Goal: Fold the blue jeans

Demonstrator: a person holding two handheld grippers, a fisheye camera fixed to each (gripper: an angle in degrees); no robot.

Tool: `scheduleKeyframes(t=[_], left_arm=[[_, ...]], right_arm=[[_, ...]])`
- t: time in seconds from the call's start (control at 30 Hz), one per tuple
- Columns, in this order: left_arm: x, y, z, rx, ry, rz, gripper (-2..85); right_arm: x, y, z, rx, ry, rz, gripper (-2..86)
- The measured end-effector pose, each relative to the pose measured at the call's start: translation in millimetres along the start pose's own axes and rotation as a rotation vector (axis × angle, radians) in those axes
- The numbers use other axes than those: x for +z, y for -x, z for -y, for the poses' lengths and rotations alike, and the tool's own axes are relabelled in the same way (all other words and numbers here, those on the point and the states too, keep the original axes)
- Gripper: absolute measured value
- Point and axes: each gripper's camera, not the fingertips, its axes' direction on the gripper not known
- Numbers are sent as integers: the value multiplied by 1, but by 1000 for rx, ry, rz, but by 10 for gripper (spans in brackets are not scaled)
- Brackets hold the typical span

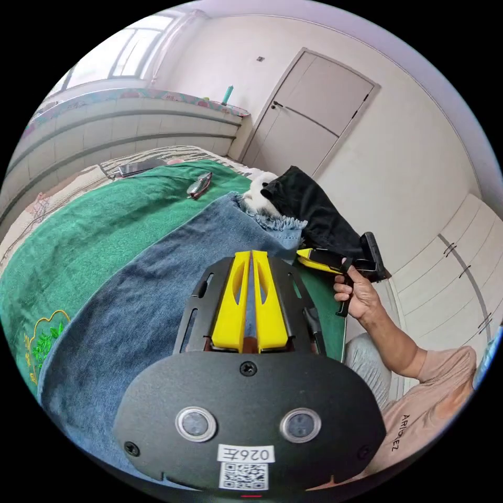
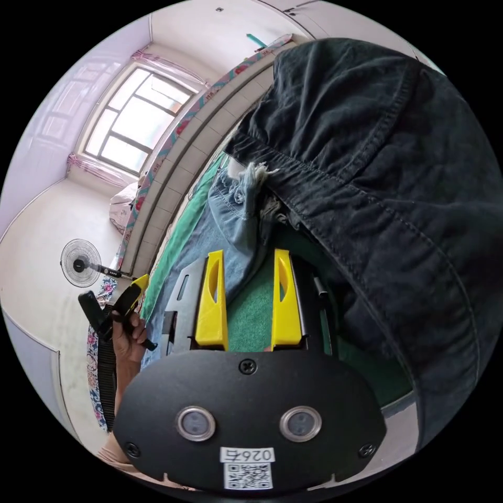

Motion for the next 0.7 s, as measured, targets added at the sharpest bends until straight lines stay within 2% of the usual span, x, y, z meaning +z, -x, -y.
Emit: scheduleKeyframes(t=[0.13,0.17,0.27,0.37,0.5,0.57,0.63,0.7], left_arm=[[73,32,29,-181,133,-48,48],[100,42,35,-232,239,-39,45],[119,53,48,-237,230,-85,8],[122,55,58,-202,232,-129,17],[98,50,79,-168,108,-316,100],[93,44,89,-148,113,-359,137],[93,32,96,-107,158,-352,198],[101,15,102,-44,252,-262,261]], right_arm=[[14,-9,16,18,0,29,100],[19,-10,20,9,2,42,99],[29,-5,24,-18,-5,50,100],[39,9,25,-99,18,-23,73],[30,27,15,-234,-37,60,34],[28,39,8,-313,-44,83,26],[28,56,-1,-409,-44,67,20],[30,85,-18,-556,-47,4,15]])
